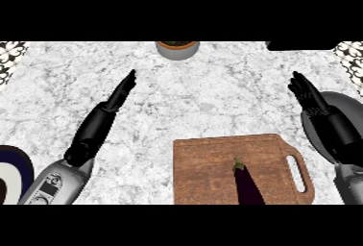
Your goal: Pick the eggplant from the cutting board and place it in the pan
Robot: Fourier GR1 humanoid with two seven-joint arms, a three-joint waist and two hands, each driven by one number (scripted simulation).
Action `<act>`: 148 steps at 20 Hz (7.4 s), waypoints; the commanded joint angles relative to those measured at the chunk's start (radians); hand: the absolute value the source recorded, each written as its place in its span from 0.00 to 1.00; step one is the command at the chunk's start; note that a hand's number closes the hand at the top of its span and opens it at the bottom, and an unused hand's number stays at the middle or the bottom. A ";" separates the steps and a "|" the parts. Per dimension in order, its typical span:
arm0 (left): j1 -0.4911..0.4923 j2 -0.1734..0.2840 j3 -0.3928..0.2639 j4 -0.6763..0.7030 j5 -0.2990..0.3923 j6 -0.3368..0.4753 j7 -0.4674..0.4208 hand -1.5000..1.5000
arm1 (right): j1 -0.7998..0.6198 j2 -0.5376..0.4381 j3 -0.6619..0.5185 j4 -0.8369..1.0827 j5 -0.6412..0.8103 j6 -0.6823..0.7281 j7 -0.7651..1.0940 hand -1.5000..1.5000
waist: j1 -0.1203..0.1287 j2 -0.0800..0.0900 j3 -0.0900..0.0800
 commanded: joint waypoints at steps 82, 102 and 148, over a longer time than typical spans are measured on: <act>0.269 -0.301 0.154 0.003 -0.081 -0.022 -0.026 0.50 | -0.047 0.112 0.403 0.304 1.183 0.420 -0.096 1.00 | 0.035 -0.018 0.011; 0.314 -0.263 0.218 -0.020 -0.034 -0.061 -0.032 0.50 | 0.099 0.427 0.074 -0.216 1.414 -0.105 0.659 1.00 | -0.009 -0.034 0.008; 0.262 -0.284 0.206 -0.033 -0.042 -0.125 0.004 0.50 | -0.345 -0.097 -0.651 1.111 0.788 -0.317 0.009 0.00 | 0.084 -0.004 0.016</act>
